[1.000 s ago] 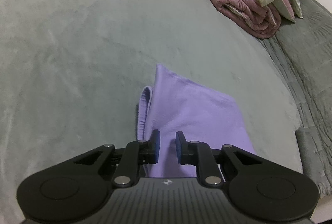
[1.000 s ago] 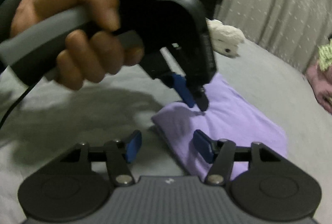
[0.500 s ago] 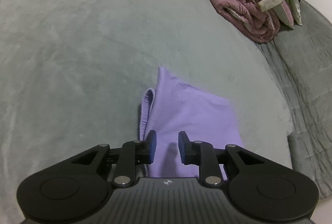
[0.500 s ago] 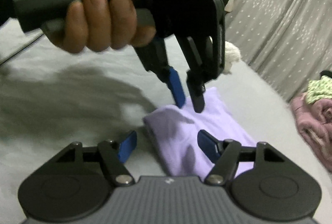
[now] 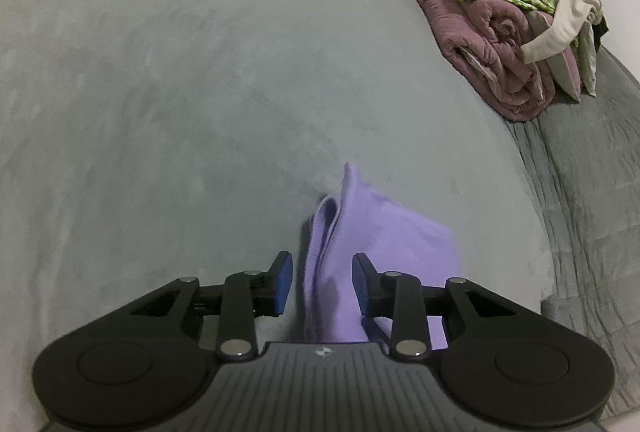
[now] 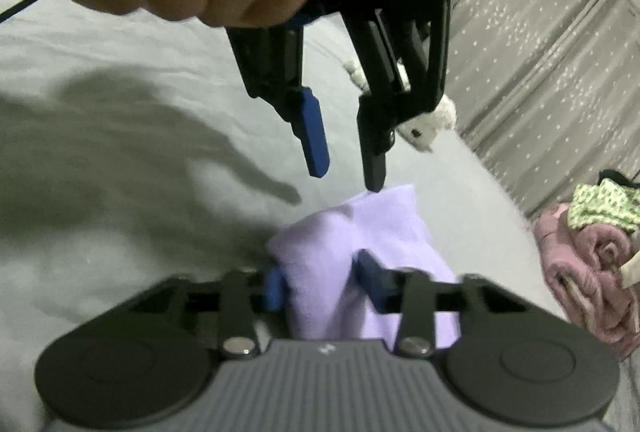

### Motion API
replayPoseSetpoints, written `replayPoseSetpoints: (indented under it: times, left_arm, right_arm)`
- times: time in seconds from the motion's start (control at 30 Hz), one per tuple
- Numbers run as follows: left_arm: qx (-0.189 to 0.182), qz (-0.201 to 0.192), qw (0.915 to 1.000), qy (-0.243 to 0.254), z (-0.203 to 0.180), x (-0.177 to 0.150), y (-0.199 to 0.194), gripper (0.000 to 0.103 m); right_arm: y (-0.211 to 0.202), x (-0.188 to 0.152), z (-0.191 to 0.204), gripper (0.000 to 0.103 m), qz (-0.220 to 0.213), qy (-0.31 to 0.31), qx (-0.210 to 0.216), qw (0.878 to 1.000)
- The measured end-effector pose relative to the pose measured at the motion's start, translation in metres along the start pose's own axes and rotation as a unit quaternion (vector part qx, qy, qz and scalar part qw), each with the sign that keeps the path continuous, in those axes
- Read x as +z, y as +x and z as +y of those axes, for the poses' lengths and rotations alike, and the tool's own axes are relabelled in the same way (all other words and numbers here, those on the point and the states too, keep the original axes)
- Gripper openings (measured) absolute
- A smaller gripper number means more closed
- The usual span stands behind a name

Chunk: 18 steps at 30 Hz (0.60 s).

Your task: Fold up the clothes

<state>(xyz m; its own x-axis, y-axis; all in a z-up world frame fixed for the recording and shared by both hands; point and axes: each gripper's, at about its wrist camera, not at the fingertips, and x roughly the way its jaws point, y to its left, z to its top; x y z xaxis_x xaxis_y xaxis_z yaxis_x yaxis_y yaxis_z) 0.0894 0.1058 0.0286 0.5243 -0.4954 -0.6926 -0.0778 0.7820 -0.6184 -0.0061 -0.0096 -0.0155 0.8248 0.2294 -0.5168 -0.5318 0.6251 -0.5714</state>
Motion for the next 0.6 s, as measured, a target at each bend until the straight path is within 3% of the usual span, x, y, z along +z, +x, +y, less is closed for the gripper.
replayPoseSetpoints:
  times: [0.13, 0.3, 0.43, 0.6]
  left_arm:
    - [-0.007, 0.000, 0.9998, -0.021, 0.006, -0.001, -0.002, 0.046]
    - [-0.046, -0.003, 0.9971, -0.060, 0.011, -0.003, 0.001, 0.059]
    - [-0.069, 0.008, 0.9942, -0.082, 0.011, -0.008, 0.012, 0.066]
    - [-0.083, 0.024, 0.9913, -0.099, 0.008, -0.016, 0.029, 0.069]
  right_arm:
    - [-0.004, 0.003, -0.022, 0.021, -0.007, 0.080, 0.027, 0.996]
    - [-0.012, 0.002, -0.075, 0.020, -0.015, 0.217, 0.073, 0.973]
    - [-0.013, 0.003, -0.084, 0.020, -0.019, 0.252, 0.083, 0.964]
    - [-0.019, 0.003, -0.092, 0.020, -0.023, 0.252, 0.077, 0.964]
